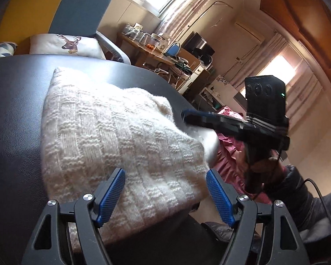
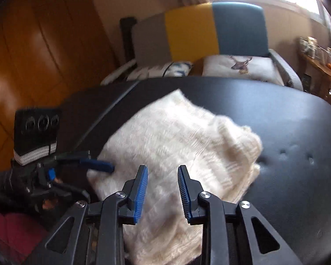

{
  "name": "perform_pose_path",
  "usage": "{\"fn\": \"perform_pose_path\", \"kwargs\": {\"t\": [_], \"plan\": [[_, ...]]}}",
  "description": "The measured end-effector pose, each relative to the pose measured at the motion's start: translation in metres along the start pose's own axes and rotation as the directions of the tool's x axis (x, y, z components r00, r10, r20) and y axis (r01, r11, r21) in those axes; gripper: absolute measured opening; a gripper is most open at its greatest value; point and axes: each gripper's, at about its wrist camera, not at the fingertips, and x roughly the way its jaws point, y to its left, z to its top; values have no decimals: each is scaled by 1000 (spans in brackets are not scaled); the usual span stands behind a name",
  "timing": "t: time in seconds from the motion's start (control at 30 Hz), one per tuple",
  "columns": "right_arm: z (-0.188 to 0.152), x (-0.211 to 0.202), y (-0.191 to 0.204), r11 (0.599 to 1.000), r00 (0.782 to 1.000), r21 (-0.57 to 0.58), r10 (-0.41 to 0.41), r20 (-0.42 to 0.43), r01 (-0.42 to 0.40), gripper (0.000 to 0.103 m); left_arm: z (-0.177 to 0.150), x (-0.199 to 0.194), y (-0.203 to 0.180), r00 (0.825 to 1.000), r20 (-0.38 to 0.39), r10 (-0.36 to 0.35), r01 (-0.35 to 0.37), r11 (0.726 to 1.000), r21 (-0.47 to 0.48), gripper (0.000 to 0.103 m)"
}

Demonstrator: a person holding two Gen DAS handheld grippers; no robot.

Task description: Fold clothes

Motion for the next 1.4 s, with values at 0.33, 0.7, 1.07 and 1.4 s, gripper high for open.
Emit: {"fn": "perform_pose_path", "kwargs": {"t": [0.33, 0.7, 1.07, 1.4], "plan": [[-49, 13, -17, 995, 999, 94, -43, 22, 41, 25, -27, 14, 4, 998, -48, 51, -51, 999, 18, 78], [-15, -28, -47, 949, 994, 308, 35, 104, -66, 32, 51, -39, 36, 988, 123, 98, -90, 994, -62, 78], [-73, -14, -123, 610, 954, 739, 255, 160, -287, 83, 64, -3, 131, 998, -47, 48, -61, 931, -361, 95], [-54, 35, -132, 540, 924, 767, 341, 175, -345, 84, 66, 30, 133, 993, -121, -4, -44, 923, -383, 101]]}}
